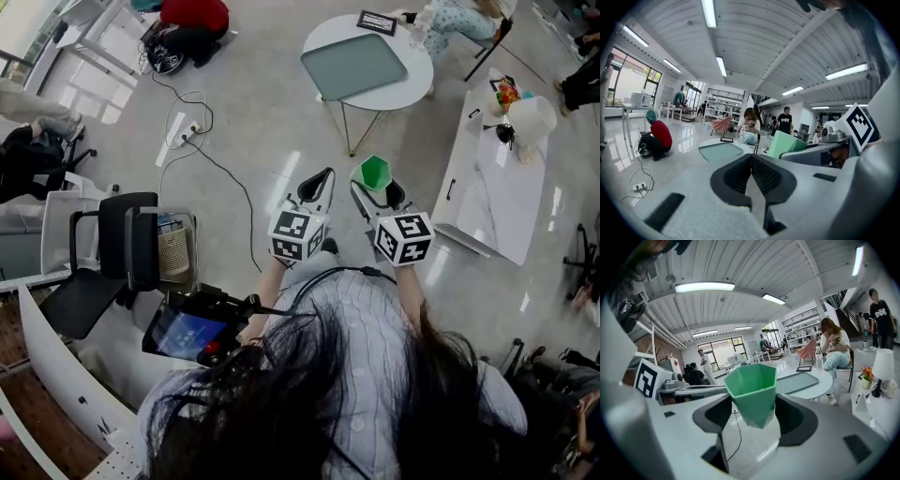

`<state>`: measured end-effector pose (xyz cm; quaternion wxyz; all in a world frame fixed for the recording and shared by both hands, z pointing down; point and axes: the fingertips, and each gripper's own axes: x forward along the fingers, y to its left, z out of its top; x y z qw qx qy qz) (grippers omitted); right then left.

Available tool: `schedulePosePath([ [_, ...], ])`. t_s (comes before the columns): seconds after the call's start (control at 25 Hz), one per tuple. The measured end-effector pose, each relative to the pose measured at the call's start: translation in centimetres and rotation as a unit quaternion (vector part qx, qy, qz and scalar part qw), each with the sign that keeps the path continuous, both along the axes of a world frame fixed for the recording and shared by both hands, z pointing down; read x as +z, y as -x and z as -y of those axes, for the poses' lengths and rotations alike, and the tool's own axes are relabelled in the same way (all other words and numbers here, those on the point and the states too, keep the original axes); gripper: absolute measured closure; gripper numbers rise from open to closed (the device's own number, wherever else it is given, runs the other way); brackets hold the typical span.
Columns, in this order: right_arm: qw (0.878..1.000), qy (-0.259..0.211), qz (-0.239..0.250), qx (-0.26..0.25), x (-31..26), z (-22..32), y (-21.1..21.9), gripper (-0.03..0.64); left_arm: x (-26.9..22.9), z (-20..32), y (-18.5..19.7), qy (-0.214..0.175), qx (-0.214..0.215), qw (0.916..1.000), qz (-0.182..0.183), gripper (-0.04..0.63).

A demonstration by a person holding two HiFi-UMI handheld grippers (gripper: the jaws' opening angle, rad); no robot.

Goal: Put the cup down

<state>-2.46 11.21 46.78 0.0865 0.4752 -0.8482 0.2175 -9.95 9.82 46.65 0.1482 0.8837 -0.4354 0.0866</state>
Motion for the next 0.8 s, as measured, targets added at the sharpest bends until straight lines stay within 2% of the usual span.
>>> schedulePosePath([
  [0.36,1.0,0.006,-0.007,0.008,0.2,1.5,0.8,0.318,1.1,1.0,1.2,0.012,-0.002,0.9998,-0.014,0.58],
  [0.8,1.0,0.018,0.002,0.004,1.1,4.9,0.4,0.318,1.9,3.5,1.3,0.024,-0.012,0.9996,-0.006,0.58],
])
